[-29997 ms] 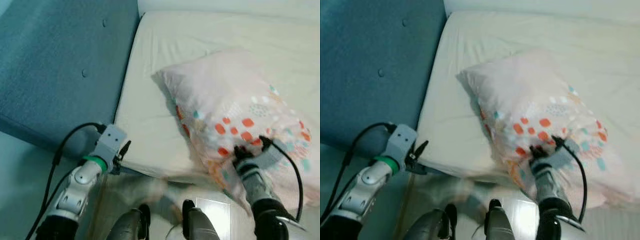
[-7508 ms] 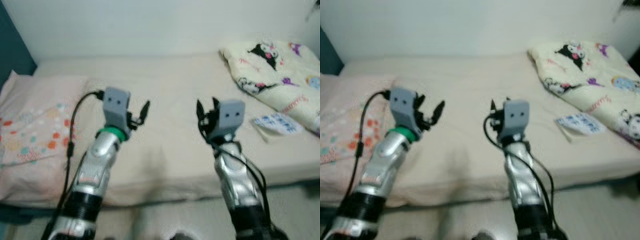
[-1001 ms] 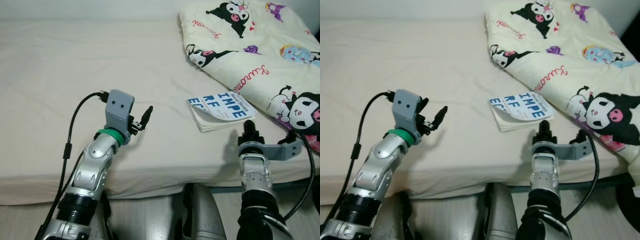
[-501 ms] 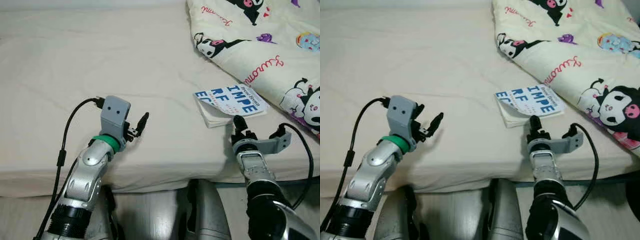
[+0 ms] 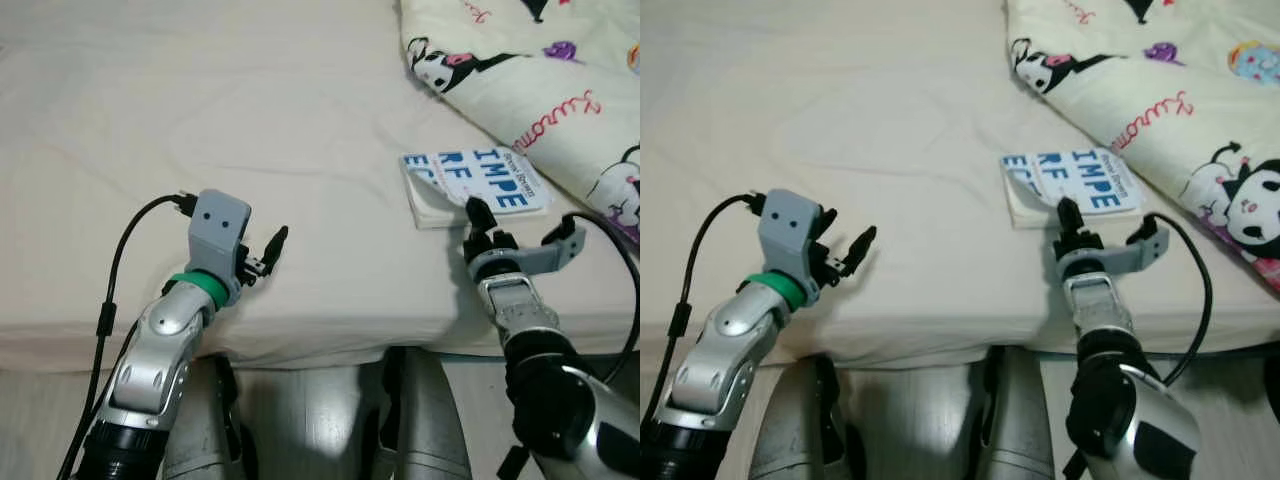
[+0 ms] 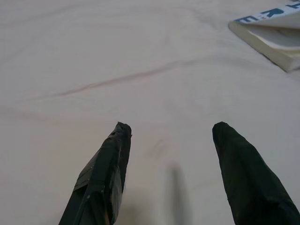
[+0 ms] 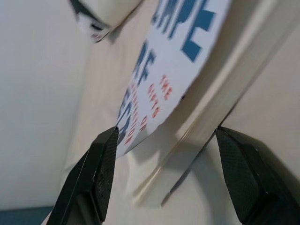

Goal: Clean up the room

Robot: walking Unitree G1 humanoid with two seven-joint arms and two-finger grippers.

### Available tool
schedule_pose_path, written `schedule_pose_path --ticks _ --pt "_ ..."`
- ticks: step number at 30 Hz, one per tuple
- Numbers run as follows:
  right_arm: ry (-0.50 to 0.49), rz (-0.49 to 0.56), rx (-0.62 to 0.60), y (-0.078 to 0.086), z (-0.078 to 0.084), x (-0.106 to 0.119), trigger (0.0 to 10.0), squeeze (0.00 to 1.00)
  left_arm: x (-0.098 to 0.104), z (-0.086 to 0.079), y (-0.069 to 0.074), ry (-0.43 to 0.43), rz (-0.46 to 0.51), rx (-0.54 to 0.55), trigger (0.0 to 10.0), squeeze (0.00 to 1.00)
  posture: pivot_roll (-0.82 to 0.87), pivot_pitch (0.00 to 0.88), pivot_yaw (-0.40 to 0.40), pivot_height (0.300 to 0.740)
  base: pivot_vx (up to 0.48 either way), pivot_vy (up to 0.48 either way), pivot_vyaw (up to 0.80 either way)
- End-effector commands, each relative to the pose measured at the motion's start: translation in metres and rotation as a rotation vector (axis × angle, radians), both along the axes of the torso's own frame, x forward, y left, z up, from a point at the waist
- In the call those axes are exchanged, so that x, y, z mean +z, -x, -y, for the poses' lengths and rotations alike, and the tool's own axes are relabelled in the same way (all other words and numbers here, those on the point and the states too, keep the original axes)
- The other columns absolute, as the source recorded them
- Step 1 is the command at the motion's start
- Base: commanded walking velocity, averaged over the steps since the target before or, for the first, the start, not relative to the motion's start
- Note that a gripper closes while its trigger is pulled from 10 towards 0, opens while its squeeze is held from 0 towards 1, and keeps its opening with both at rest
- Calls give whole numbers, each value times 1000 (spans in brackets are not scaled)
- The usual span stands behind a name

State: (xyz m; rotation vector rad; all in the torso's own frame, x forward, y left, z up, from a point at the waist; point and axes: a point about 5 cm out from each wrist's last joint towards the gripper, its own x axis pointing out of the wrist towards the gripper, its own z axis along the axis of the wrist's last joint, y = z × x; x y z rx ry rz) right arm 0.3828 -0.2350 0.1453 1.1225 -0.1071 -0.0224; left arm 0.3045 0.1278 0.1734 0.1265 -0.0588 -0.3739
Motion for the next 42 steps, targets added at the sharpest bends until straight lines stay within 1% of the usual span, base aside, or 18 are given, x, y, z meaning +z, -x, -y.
schedule_pose_path --ticks 1,2,3,4,5,9,10,11,13,17,20,26,27,28,29,31,32,42 --pt "1 -46 9 1 -2 -7 10000 0 -6 -5 4 -15 -30 18 10000 0 198 317 127 549 0 0 0" --pt "5 -59 4 0 -3 -6 7961 0 -6 -6 5 -20 -33 21 10000 0 204 318 128 549 0 0 0" --pt "-9 -61 -9 -2 -3 -3 4157 0 -6 -8 6 -23 -34 26 10000 0 211 321 127 549 0 0 0" --pt "-9 -61 -9 -2 -3 -3 4157 0 -6 -8 6 -23 -34 26 10000 0 211 321 127 549 0 0 0" --pt "-30 -61 -29 -3 -1 -1 0 0 -5 -9 7 -25 -35 29 10000 0 214 322 128 549 0 0 0" --pt "-138 -63 -95 -2 7 0 0 0 -5 -9 9 -28 -42 29 10000 0 207 318 133 549 0 0 0" --pt "-138 -63 -95 -2 7 0 0 0 -5 -9 9 -28 -42 29 10000 0 207 318 133 549 0 0 0" --pt "-211 -115 -137 3 8 -12 9961 0 -6 -10 10 -30 -51 29 10000 0 214 318 145 549 0 0 0" --pt "-240 -141 -160 5 9 -18 10000 0 -6 -10 11 -32 -54 28 10000 0 221 318 151 549 0 0 0" --pt "-269 -133 -184 8 12 -22 10000 0 -5 -10 11 -38 -56 25 10000 0 231 319 156 549 0 0 0" --pt "-213 -67 -180 6 21 -10 10000 0 -2 -14 12 -48 -57 30 10000 0 234 316 157 549 0 0 0" --pt "-181 -42 -208 7 37 3 10000 0 -2 -15 11 -50 -58 38 10000 0 237 314 151 549 0 0 0" --pt "-186 -27 -228 7 43 8 4980 0 -1 -13 12 -48 -56 37 10000 0 249 311 152 549 0 0 0" --pt "-190 -25 -236 7 45 9 4196 0 0 -13 13 -48 -56 36 10000 0 253 310 155 549 0 0 0" --pt "-195 -25 -243 7 47 11 1725 0 0 -13 13 -49 -56 35 10000 0 256 309 156 549 0 0 0" --pt "-198 -26 -246 7 48 12 1725 0 0 -14 13 -51 -57 35 10000 0 256 309 156 549 0 0 0" --pt "-192 -14 -236 5 47 15 0 0 0 -16 13 -55 -58 39 10000 0 257 306 157 549 0 0 0" --pt "-149 60 -161 -4 36 33 0 0 3 -21 9 -59 -54 59 10000 0 254 296 154 549 0 0 0"
